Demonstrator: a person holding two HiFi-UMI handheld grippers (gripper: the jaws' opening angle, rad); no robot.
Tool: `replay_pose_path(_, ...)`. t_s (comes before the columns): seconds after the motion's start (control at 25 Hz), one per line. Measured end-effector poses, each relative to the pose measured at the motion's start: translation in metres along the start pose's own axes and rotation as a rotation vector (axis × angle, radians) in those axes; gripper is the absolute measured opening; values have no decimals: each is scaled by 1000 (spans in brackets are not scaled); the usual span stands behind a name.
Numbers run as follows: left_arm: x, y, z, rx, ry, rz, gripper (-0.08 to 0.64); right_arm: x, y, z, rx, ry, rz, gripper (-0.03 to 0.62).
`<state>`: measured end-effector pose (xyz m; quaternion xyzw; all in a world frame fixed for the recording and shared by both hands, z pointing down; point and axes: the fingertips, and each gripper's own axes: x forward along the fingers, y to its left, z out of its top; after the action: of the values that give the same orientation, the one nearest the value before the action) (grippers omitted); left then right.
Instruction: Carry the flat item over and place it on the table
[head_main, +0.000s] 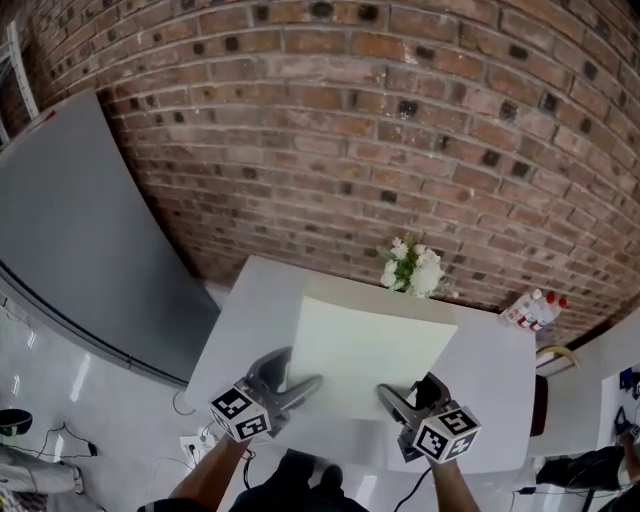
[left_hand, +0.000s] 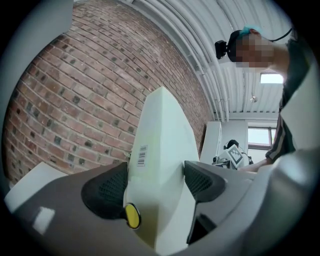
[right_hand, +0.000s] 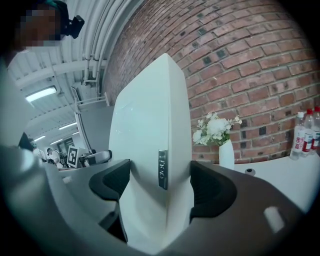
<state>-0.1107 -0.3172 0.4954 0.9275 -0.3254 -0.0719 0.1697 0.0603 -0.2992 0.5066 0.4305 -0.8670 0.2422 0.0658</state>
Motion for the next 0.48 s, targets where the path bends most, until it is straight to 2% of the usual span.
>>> replay_pose_path(0.48,27,21,-46,-98,76,-13,357,10,-37,-33,79,59,-60,368)
